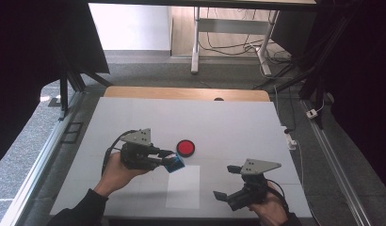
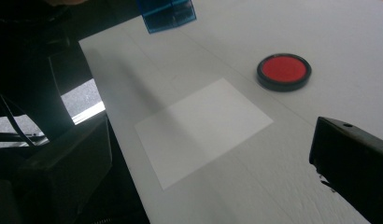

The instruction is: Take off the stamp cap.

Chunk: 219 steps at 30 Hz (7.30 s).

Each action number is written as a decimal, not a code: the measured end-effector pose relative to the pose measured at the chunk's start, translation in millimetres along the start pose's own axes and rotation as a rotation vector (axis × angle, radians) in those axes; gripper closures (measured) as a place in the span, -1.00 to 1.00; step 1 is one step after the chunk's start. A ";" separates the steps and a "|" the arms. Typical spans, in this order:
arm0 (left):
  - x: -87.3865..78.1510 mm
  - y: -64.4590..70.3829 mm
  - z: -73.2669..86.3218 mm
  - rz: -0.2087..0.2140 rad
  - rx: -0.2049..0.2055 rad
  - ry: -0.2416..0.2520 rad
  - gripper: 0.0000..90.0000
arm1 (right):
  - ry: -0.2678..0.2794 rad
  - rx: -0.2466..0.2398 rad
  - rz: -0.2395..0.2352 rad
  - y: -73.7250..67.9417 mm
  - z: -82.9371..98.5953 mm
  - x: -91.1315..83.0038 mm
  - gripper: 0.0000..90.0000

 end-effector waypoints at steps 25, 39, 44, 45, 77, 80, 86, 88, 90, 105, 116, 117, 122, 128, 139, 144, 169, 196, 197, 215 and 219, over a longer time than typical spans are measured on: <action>-2.6 2.7 -1.0 0.082 0.021 0.026 0.57 | -0.087 -0.039 -0.085 2.2 -7.3 67.4 -1.00; -5.7 5.4 -2.7 0.147 0.036 0.070 0.56 | -0.132 -0.074 -0.174 -10.7 -9.7 95.3 -1.00; -4.7 6.7 -1.7 0.169 0.052 0.072 0.57 | -0.119 -0.071 -0.208 -12.0 -11.9 101.8 -0.90; -4.3 7.0 -1.5 0.171 0.058 0.069 0.57 | -0.115 -0.071 -0.215 -12.2 -12.4 102.5 -0.86; -1.5 12.2 0.5 0.239 0.111 0.075 0.57 | -0.049 -0.089 -0.410 -27.9 -28.3 100.7 0.46; -2.0 12.1 0.2 0.245 0.111 0.083 0.57 | -0.037 -0.087 -0.416 -28.1 -28.5 100.5 0.47; -2.4 12.5 0.2 0.253 0.120 0.089 0.57 | -0.035 -0.083 -0.427 -28.0 -28.7 100.0 0.50; -2.6 12.8 0.0 0.251 0.126 0.089 0.57 | -0.037 -0.078 -0.431 -28.0 -28.8 100.0 0.51; -2.9 13.1 -0.2 0.248 0.127 0.089 0.57 | -0.040 -0.068 -0.431 -27.4 -29.0 100.2 0.52; -3.5 12.5 0.8 0.309 0.084 0.086 0.57 | -0.067 -0.137 -0.449 -33.5 -30.4 97.5 0.54; -2.2 14.4 1.4 0.230 0.176 0.057 0.57 | -0.101 -0.034 -0.404 -27.0 -26.0 102.0 0.54; -2.1 14.3 2.1 0.239 0.174 0.051 0.57 | -0.104 -0.044 -0.402 -27.8 -25.7 102.1 0.54; -5.0 13.6 0.5 0.243 0.160 0.062 0.57 | -0.129 -0.141 -0.396 -30.5 -24.2 101.0 0.54; -6.8 13.2 -0.3 0.230 0.152 0.074 0.57 | -0.107 -0.128 -0.374 -25.9 -25.4 99.1 0.53; -8.3 10.3 0.2 0.176 0.128 0.074 0.57 | -0.090 -0.149 -0.313 -20.1 -25.5 94.4 0.53; -8.6 9.4 1.7 0.147 0.125 0.069 0.56 | -0.078 -0.193 -0.274 -17.0 -25.8 90.0 0.53; -7.7 6.7 3.2 0.096 0.109 0.056 0.56 | -0.022 -0.117 -0.097 5.5 -29.1 55.4 0.52; -4.9 -0.5 6.7 0.058 0.067 0.034 0.56 | -0.004 -0.077 0.113 34.3 -13.1 -9.6 0.52; -4.8 -0.7 6.7 0.057 0.066 0.033 0.56 | 0.001 -0.078 0.120 34.9 -11.7 -12.2 0.52; -3.6 -3.6 7.3 0.020 0.054 0.025 0.56 | -0.004 -0.005 0.273 50.3 12.5 -52.9 0.52; -2.9 -3.5 7.3 0.016 0.054 0.024 0.56 | -0.007 0.002 0.285 51.7 19.0 -61.3 0.53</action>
Point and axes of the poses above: each handheld gripper's, and its own axes: x roughly forward along the jaws, z roughly out of its underside, y roughly to its right, the point moved 5 cm from there along x, roughly forward along the jaws, and after that the axes turned 13 degrees about y, right-handed, at the moved point
